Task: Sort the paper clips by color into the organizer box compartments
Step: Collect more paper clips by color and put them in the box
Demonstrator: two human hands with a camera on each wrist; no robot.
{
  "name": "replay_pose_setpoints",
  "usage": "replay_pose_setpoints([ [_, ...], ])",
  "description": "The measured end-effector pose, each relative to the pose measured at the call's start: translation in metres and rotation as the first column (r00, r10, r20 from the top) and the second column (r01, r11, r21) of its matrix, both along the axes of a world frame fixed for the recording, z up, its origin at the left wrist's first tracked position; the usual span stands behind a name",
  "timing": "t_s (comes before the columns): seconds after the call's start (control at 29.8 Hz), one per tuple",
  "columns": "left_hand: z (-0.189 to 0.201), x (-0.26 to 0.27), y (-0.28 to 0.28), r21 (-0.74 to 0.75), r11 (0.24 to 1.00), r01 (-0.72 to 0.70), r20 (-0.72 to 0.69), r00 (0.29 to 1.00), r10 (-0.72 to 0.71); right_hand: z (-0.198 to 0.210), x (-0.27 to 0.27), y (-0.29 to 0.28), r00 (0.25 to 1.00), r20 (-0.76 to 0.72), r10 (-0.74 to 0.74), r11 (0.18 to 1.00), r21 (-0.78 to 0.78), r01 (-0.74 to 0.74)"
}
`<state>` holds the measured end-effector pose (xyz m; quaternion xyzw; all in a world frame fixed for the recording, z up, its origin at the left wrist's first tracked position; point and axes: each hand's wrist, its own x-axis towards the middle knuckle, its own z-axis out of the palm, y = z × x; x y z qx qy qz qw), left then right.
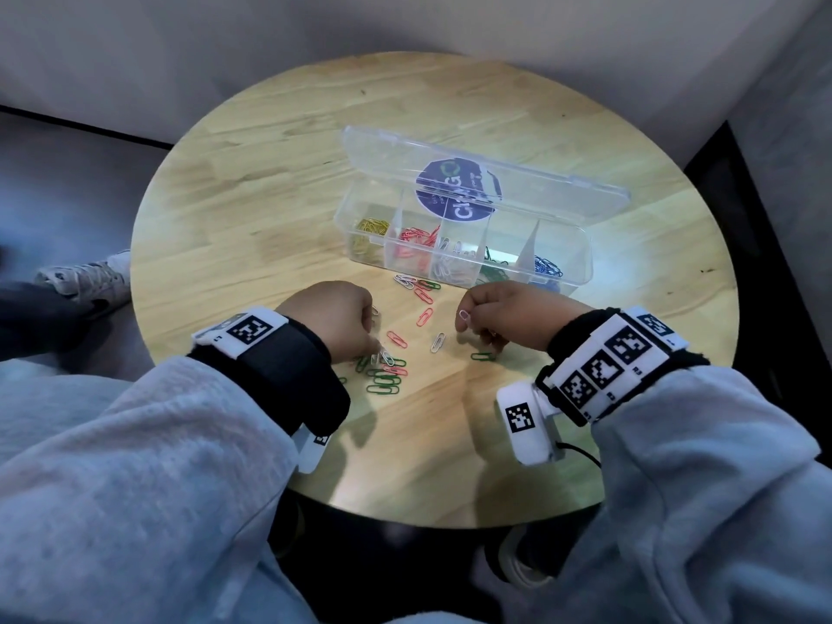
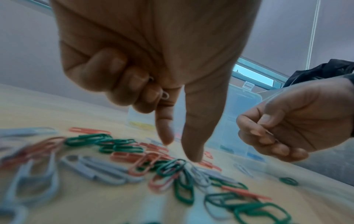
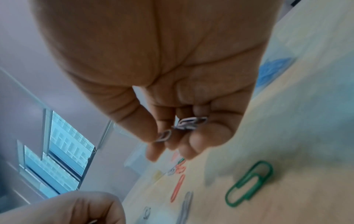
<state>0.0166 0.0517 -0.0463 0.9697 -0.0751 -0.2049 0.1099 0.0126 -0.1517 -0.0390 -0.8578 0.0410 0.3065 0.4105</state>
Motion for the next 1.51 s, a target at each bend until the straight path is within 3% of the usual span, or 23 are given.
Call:
replay_pose_setpoints([
  [0.1,-0.002,0.000,-0.002,0.009,1.000,-0.025,-0.023,0.999,0.025,-0.004,0.002,0.002,0.997,0.016,-0.078,0.995,0.071,0.077],
  [0.3,-0.002,0.000,-0.005,0.005,1.000,-0.011,-0.032,0.999,0.011,-0.006,-0.002,0.006,0.997,-0.040,-0.058,0.975,0.213,0.066],
  [0.4,0.000,-0.001,-0.005,0.040,0.999,-0.010,-0.018,1.000,0.011,-0.004,-0.002,0.005,0.988,0.112,0.104,0.994,-0.035,-0.101],
  [0.54,-0.001,-0.001,-0.006,0.052,0.999,-0.012,-0.049,0.999,0.015,-0.005,-0.006,0.010,0.943,0.152,0.297,0.919,-0.314,-0.238],
  [0.81,0.000,-0.004,-0.014,0.038,0.999,-0.034,-0.038,0.999,0.035,-0.009,-0.008,0.018,0.894,0.119,0.431,0.804,-0.501,-0.321],
  [0.97,-0.002,-0.004,-0.020,0.087,0.996,-0.021,-0.085,0.996,0.028,-0.010,-0.008,0.018,0.896,0.122,0.428,0.809,-0.494,-0.319],
  [1.24,-0.002,-0.003,-0.019,-0.032,0.999,-0.011,-0.128,0.992,0.007,-0.013,-0.008,0.019,0.903,0.072,0.423,0.794,-0.509,-0.331],
  [1.51,0.012,0.006,0.000,-0.321,0.939,-0.124,-0.196,0.979,0.062,-0.007,-0.009,0.010,0.943,0.052,0.329,0.887,-0.359,-0.290],
])
